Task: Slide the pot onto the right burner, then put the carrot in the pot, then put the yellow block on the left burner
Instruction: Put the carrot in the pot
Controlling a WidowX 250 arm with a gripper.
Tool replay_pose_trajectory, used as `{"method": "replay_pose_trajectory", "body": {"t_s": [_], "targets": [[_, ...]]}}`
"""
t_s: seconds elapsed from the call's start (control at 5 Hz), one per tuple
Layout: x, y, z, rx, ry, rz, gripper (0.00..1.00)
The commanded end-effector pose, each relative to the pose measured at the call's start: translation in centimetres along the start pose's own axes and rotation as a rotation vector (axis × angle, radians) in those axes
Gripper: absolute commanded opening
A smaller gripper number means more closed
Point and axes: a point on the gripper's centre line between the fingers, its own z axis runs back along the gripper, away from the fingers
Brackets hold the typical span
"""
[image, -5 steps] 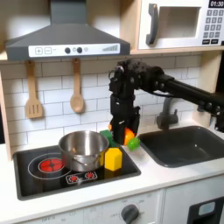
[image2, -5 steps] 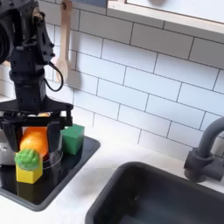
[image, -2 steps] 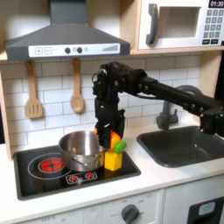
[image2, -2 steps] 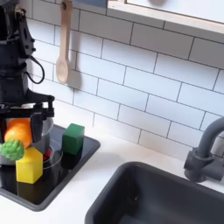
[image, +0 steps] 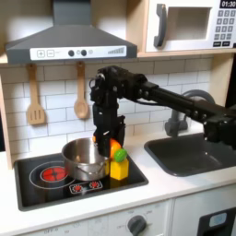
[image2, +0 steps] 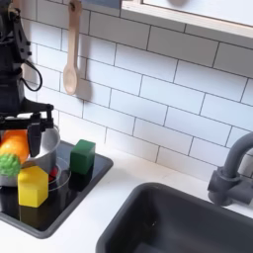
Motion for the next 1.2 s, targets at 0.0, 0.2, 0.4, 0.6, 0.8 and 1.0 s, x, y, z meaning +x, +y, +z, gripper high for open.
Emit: {"method": "replay_pose_trajectory", "body": {"t_s": [0.0, 0.2, 0.4, 0.6, 0.8, 1.0], "targets": [[1.2, 0.5, -0.6, 0.003, 0.015, 0.009, 0.0], [2.0, -0.1, -0.6, -0.009, 0.016, 0.002, 0.0], [2.8, -0.6, -0.4, -0.026, 0.018, 0.001, 0.0], [3.4, -0.7, -0.3, -0.034, 0.013, 0.011, 0.0], [3.7, -0.5, -0.7, -0.037, 0.022, 0.029, 0.0], [3.8, -0.4, -0.9, -0.029, 0.024, 0.037, 0.0]]}}
